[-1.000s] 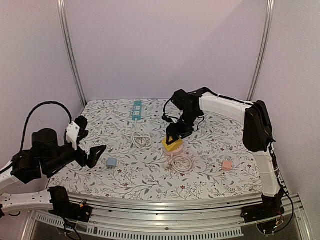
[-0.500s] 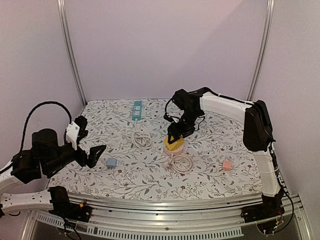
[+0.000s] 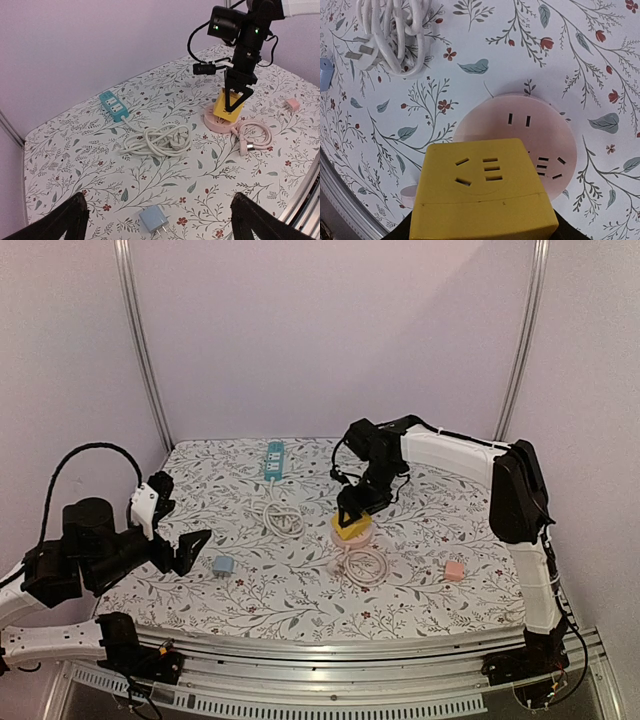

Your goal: Insert the plug

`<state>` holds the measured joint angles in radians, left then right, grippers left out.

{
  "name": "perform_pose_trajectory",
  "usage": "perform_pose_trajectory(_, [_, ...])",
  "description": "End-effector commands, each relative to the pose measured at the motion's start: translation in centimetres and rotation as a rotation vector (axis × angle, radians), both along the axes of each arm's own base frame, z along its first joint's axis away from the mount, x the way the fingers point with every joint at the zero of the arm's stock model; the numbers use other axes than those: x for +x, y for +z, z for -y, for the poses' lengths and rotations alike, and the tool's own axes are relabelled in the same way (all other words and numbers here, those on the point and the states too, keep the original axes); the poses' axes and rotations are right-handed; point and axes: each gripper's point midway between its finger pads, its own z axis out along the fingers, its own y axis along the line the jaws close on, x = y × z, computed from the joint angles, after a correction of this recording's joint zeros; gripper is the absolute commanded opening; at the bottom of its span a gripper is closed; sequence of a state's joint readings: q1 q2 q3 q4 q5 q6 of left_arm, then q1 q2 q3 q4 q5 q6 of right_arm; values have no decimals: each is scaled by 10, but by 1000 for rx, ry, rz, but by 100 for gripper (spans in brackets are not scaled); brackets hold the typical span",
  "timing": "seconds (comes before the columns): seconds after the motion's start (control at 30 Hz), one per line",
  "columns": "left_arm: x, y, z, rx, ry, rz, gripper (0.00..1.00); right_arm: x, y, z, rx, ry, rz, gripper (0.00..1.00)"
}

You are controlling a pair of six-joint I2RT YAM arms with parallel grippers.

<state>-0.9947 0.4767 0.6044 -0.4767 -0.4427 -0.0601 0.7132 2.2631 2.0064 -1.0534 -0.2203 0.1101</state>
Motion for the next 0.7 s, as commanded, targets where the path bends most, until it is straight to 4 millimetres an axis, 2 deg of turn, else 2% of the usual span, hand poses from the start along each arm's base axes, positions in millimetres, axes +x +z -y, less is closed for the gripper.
perform_pose_trajectory(0.0, [-3,-2,1,5,-9,6,99,-3,-34,46,-246,-68,0,0])
perform_pose_trajectory(0.17, [-2,-2,1,7,-6,7,99,-5,-45,45,-284,-85,-19,0])
perform_pose_trajectory(0.37, [-2,-3,0,9,2,8,99,1,-61,52,-358,-137,-21,0])
perform_pose_trajectory(0.67, [-1,-7,4,23,-6,-3,99,-4,-94,60,-446,-197,-92,0])
